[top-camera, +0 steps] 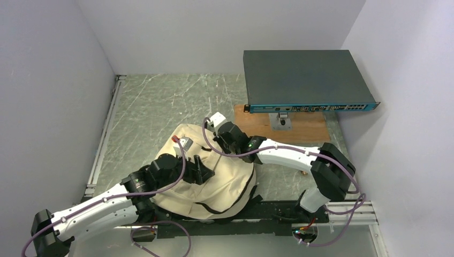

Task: Pack the student bag
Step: Zip the student bag at the center of the board.

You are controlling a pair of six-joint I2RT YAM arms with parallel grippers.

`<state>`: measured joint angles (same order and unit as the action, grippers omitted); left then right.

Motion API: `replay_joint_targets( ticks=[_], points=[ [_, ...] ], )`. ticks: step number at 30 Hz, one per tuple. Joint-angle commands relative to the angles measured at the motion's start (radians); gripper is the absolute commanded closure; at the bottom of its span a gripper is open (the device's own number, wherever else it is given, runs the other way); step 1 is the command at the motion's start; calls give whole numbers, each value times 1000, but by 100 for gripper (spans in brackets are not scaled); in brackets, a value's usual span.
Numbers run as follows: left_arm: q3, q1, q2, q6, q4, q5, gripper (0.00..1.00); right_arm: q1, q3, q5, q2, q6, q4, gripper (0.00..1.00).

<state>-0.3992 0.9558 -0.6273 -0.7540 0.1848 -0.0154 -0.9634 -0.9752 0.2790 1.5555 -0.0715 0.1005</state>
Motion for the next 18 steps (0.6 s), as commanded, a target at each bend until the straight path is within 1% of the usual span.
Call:
replay_joint_targets(
  ticks=[1, 4, 5, 7, 8, 9, 10, 11, 12, 13, 14, 18],
  points=[
    [-18, -3, -22, -19, 30, 21, 19, 3, -13, 24, 14, -20, -56, 93],
    [-18, -9, -31, -29, 27, 17, 18, 3, -11, 75, 26, -27, -57, 95],
    [-20, -13, -40, -33, 23, 18, 18, 3, -9, 103, 28, -33, -60, 100],
    [-25, -17, -58, -47, 26, 18, 19, -3, 0, 210, 14, -60, -68, 100],
    [-26, -19, -67, -57, 27, 1, 20, -10, 17, 309, -2, -93, -71, 100],
    [-24, -20, -76, -76, 35, -31, 22, -28, 30, 447, -30, -149, -57, 100],
    [-20, -21, -87, -105, 47, -71, 26, -50, 56, 561, -74, -199, -46, 100],
    [-13, -22, -101, -142, 61, -116, 31, -77, 88, 718, -121, -246, -41, 100],
    [-2, -29, -115, -202, 78, -165, 38, -101, 114, 803, -174, -294, -25, 100],
    [8, -33, -130, -234, 84, -191, 44, -110, 124, 848, -223, -388, 46, 100],
    [20, -36, -142, -259, 87, -210, 47, -110, 128, 861, -261, -490, 140, 100],
    [83, -46, -125, -304, 57, -264, 50, -108, 165, 871, -392, -898, 504, 100]
  ],
)
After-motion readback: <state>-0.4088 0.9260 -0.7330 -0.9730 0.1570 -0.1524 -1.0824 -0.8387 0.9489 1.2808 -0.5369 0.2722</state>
